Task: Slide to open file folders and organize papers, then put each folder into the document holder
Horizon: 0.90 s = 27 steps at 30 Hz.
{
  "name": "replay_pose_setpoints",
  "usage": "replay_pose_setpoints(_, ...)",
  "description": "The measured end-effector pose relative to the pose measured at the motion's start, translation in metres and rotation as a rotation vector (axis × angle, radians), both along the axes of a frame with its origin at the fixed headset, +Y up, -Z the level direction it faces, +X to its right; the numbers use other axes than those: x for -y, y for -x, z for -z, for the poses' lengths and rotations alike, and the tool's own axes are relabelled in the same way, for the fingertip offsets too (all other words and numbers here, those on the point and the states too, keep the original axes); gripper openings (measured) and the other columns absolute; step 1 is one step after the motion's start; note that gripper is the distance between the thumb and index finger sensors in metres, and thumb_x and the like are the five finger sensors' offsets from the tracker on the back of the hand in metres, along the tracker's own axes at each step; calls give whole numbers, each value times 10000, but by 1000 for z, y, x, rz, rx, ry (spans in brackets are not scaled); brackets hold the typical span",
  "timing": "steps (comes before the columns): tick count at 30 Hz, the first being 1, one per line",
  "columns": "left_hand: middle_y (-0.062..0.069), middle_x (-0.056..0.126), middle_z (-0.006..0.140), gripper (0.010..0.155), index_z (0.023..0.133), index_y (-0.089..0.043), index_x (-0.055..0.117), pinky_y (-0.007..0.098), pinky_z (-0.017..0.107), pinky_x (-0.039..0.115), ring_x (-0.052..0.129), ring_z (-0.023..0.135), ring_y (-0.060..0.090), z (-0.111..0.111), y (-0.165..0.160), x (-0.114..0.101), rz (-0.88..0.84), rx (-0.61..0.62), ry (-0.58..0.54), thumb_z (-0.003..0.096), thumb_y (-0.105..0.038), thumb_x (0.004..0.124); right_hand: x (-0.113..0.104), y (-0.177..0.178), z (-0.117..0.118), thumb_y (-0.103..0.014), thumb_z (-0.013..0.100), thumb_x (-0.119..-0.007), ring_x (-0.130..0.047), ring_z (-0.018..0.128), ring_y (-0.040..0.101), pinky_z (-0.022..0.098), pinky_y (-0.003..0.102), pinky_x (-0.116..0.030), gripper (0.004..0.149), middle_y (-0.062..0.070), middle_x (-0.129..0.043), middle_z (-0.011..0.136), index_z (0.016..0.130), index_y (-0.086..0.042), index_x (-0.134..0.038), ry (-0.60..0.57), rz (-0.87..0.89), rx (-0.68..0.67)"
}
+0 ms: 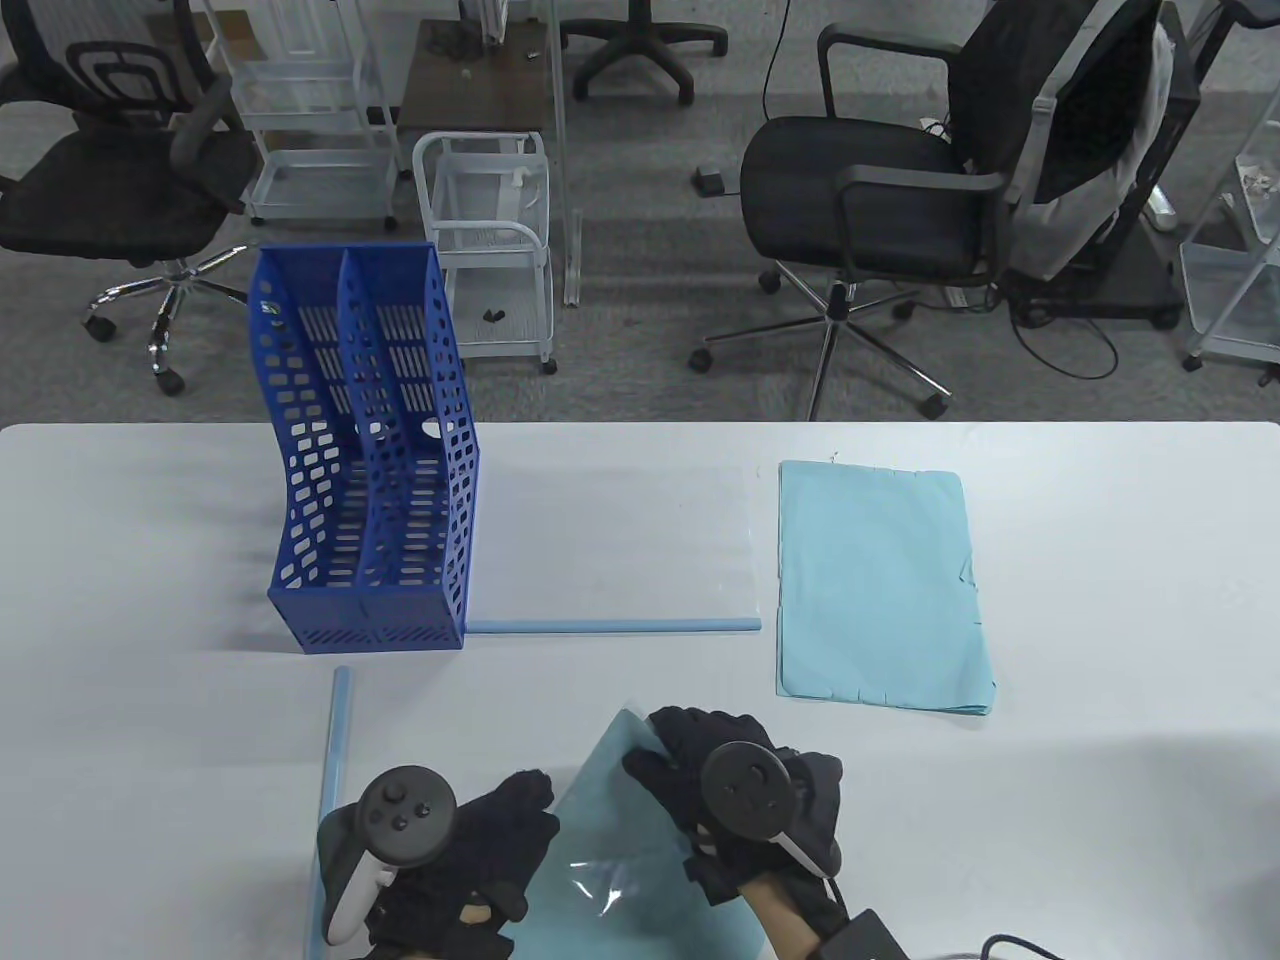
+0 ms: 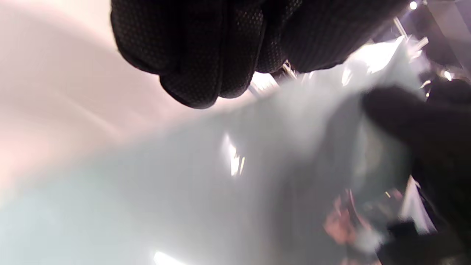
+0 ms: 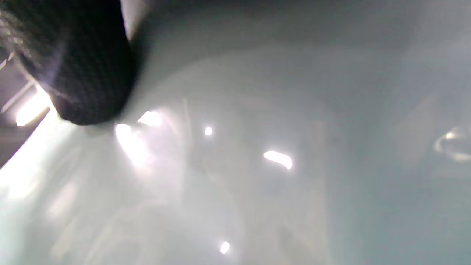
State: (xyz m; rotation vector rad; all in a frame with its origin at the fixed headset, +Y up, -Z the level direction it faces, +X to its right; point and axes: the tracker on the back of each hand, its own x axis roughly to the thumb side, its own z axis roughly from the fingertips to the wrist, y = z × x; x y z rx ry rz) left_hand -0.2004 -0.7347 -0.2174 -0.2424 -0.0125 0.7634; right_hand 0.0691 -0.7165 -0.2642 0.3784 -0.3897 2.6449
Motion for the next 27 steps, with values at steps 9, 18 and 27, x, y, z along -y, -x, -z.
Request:
replay_pose_setpoints(9, 39, 907, 947, 596, 1009, -278, 790, 472, 579, 827, 985, 749, 305, 9, 65, -22, 325, -330, -38, 456, -478, 887, 15, 16, 1, -543, 266, -917, -990, 283, 143, 455, 406, -883, 466, -67, -1027, 455, 651, -282, -909, -19, -227, 1)
replay_pose_setpoints(18, 46, 753, 1052, 710, 1079, -263, 682, 444, 613, 776, 850, 857, 317, 35, 120, 15, 543, -518, 357, 456, -534, 891, 20, 17, 2, -547, 264, -914, -987, 284, 144, 460, 409, -880, 466, -67, -1025, 453, 649, -284, -909, -25, -282, 8)
replay_pose_setpoints(27, 8, 926, 767, 578, 944, -211, 802, 352, 385, 886, 1012, 533, 192, 52, 90, 25, 706, -445, 347, 425, -448, 891, 20, 17, 3, -545, 257, -914, -987, 285, 143, 463, 407, -880, 464, -70, -1026, 450, 644, -289, -911, -5, -299, -13)
